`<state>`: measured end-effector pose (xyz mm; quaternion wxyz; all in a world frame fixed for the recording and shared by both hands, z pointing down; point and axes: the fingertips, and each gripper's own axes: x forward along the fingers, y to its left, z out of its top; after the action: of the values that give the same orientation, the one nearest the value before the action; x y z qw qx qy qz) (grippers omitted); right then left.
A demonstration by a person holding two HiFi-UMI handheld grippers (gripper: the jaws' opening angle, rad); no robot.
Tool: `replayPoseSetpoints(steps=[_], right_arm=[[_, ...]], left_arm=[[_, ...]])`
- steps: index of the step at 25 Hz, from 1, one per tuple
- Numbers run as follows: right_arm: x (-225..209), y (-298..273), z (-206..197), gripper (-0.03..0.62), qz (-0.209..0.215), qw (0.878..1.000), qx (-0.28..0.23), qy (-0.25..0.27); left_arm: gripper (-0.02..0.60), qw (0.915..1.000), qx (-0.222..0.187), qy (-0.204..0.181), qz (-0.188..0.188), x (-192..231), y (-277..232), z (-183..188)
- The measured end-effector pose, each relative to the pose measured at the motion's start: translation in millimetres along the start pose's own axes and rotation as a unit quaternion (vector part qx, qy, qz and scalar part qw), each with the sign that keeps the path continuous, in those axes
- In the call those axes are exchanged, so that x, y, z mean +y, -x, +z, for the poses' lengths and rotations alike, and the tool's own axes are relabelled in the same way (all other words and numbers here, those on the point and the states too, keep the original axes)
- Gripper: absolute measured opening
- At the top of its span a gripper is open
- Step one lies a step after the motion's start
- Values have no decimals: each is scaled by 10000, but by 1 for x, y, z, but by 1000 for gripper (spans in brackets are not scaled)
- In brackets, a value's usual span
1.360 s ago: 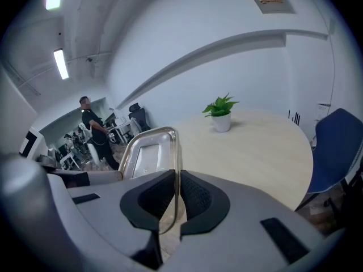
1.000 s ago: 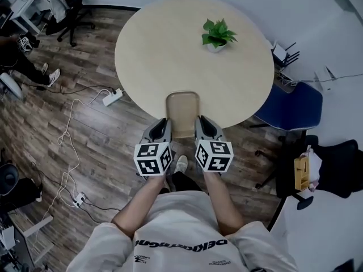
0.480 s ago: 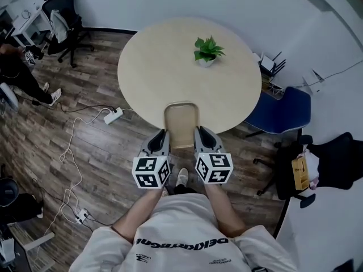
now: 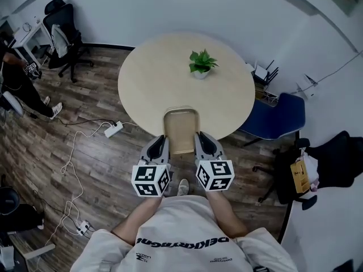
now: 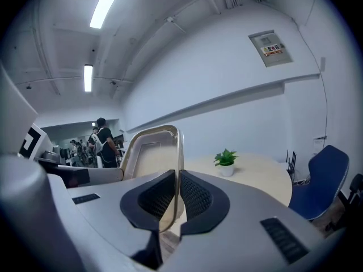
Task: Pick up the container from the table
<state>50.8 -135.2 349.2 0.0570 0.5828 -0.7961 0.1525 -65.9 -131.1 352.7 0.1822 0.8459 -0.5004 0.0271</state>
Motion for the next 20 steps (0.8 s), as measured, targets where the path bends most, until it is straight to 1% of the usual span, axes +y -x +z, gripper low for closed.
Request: replayPoseSetpoints(steps=[11, 20], right_arm=[[3, 9, 11, 58, -62, 9996, -272, -9], [1, 6, 12, 59, -80, 9995, -304, -2]], left_arm=[[44, 9997, -155, -174, -51, -5, 5, 12], [44, 9998, -117, -128, -48, -3, 0, 12]])
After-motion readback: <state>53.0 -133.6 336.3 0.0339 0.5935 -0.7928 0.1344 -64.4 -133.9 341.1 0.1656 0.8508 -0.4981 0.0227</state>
